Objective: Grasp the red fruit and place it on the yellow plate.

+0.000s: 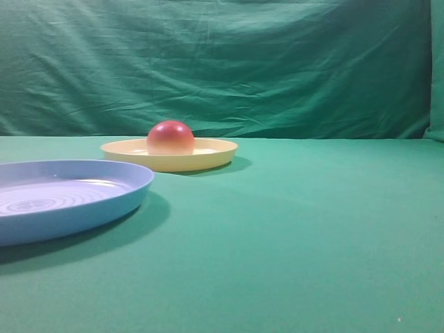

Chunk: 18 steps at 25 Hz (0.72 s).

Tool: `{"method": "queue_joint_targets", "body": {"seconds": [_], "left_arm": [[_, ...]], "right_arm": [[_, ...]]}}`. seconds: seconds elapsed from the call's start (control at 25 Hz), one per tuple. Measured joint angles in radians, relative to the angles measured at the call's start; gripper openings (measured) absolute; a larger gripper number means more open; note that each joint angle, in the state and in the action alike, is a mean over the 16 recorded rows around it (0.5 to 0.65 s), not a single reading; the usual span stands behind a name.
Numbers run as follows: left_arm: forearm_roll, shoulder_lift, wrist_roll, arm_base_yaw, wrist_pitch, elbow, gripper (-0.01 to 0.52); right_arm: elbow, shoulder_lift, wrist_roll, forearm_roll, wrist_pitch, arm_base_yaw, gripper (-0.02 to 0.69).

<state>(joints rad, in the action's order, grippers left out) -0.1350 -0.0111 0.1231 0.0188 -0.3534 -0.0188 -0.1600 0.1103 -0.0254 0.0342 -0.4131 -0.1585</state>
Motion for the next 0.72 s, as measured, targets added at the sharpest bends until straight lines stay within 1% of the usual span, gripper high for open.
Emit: {"method": "queue_joint_targets", "body": {"seconds": [0.32,0.72], "left_arm": [[0.0,0.0,0.0,0.0,0.0,0.0,0.157],[0.0,0.0,0.0,0.0,0.0,0.0,0.157]], "right_arm": [[0.148,-0.112,0.0,-0.02,0.028,0.038,0.0],[0.186,-0.122,0.0,-0.035,0.033,0.041,0.0]]}}
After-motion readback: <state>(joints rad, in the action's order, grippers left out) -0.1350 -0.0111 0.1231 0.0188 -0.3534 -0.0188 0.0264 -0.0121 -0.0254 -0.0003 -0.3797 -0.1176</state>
